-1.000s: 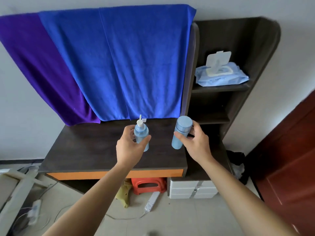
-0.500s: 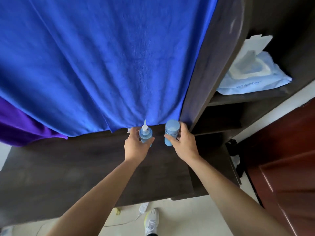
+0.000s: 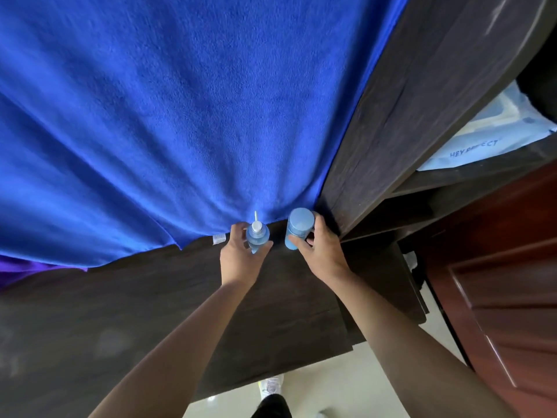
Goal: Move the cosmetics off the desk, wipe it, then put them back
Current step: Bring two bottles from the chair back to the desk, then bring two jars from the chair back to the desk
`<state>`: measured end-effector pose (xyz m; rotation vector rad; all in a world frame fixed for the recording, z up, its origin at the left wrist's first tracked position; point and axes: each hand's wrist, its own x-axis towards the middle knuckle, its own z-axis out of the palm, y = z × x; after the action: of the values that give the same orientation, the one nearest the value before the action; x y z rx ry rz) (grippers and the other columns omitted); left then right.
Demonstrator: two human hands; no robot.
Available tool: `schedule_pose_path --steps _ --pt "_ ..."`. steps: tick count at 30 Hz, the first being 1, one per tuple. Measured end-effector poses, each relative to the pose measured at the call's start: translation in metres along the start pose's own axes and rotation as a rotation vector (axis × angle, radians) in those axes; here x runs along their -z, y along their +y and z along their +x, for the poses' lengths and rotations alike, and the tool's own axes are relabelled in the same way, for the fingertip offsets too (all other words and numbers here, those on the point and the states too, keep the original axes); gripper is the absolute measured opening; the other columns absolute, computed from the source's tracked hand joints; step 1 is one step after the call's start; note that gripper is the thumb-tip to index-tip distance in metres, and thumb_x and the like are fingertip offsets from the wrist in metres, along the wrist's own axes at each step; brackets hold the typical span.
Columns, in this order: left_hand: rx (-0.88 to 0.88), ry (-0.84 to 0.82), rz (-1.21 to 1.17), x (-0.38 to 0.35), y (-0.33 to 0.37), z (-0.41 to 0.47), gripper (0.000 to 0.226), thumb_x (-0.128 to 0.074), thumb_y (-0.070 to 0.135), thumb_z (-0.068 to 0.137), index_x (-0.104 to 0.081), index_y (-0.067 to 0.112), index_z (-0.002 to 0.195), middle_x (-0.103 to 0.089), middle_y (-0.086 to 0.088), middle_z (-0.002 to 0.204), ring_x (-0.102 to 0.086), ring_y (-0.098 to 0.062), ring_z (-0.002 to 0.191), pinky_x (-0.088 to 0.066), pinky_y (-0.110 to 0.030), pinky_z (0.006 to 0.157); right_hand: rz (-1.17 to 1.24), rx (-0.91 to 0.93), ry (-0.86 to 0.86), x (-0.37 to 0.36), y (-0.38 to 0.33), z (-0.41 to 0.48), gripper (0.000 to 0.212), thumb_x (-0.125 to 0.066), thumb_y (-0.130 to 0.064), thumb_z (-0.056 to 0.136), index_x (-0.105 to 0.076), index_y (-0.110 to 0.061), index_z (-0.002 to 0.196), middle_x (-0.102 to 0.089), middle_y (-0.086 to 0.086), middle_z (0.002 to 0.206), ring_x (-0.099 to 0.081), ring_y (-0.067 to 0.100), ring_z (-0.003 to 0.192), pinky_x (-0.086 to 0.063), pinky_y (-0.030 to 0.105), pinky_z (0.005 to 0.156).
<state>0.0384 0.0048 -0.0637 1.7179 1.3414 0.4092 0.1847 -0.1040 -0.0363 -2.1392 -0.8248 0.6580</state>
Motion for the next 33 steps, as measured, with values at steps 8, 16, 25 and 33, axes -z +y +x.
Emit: schedule_pose_path --steps 8,16,25,33 --pt "-0.048 -0.04 0.138 -0.001 0.006 -0.011 0.085 -0.08 0.055 0.071 -0.038 0.023 0.137 -0.051 0.004 0.139 -0.047 -0.022 0.131 -0.043 -0.036 0.102 -0.114 -0.03 -0.008 0.001 -0.005 -0.017 0.095 -0.073 -0.045 0.087 -0.017 -0.014 0.158 -0.031 0.008 0.161 -0.033 0.023 0.147 -0.033 0.036 0.116" --pt "-0.547 0.057 0.496 0.022 0.02 -0.093 0.074 -0.034 0.058 0.094 -0.031 0.016 0.155 -0.013 -0.016 0.164 -0.008 -0.036 0.152 -0.014 -0.06 0.118 -0.471 0.266 0.178 0.056 0.032 -0.107 0.057 -0.041 -0.049 0.104 -0.038 -0.023 0.154 -0.034 0.011 0.161 -0.04 0.028 0.144 -0.043 0.045 0.111" --pt "-1.05 -0.043 0.506 -0.049 0.147 -0.235 0.067 -0.04 0.056 0.095 -0.039 0.021 0.151 -0.018 -0.017 0.163 -0.014 -0.039 0.15 -0.018 -0.065 0.115 -0.592 0.105 0.831 0.216 0.097 -0.287 0.067 -0.044 -0.056 0.101 -0.026 -0.027 0.159 -0.001 0.017 0.167 -0.005 0.034 0.155 -0.016 0.054 0.123" --pt "-1.404 -0.342 0.303 -0.192 0.196 -0.53 0.068 -0.033 0.058 0.097 -0.03 0.023 0.155 -0.01 -0.014 0.165 -0.008 -0.037 0.152 -0.013 -0.063 0.117 -0.64 -0.337 1.168 0.321 0.225 -0.621 0.069 -0.044 -0.055 0.101 -0.025 -0.023 0.159 -0.004 0.017 0.167 -0.005 0.034 0.155 -0.018 0.057 0.121"
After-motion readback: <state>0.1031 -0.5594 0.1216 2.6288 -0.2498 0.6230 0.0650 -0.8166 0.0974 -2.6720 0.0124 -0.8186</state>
